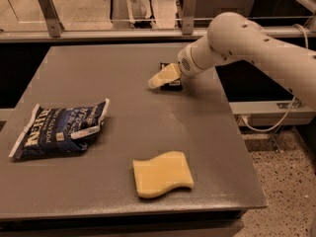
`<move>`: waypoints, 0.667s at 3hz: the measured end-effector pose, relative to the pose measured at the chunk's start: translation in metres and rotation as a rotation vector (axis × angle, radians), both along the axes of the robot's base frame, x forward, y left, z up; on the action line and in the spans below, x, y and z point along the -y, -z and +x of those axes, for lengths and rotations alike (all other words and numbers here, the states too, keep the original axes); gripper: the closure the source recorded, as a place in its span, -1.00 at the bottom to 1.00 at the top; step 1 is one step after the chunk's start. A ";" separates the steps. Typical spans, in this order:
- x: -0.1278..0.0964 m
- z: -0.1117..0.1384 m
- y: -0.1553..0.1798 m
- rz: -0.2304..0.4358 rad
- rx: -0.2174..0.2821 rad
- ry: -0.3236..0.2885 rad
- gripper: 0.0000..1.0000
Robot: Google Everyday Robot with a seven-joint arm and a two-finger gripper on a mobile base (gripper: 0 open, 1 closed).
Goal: Move rxbar chocolate near blue chip bag
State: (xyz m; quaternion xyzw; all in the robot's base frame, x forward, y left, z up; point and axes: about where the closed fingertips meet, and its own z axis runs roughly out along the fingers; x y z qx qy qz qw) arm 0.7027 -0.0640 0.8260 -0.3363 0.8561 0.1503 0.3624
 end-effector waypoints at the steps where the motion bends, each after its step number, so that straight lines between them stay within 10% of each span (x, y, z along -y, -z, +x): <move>1: -0.003 0.000 0.002 0.000 -0.003 -0.004 -0.47; 2: -0.004 0.000 0.002 0.000 -0.004 -0.007 -0.03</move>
Offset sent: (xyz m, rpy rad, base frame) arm -0.0002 0.0017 -0.0010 -0.0001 0.0017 0.0027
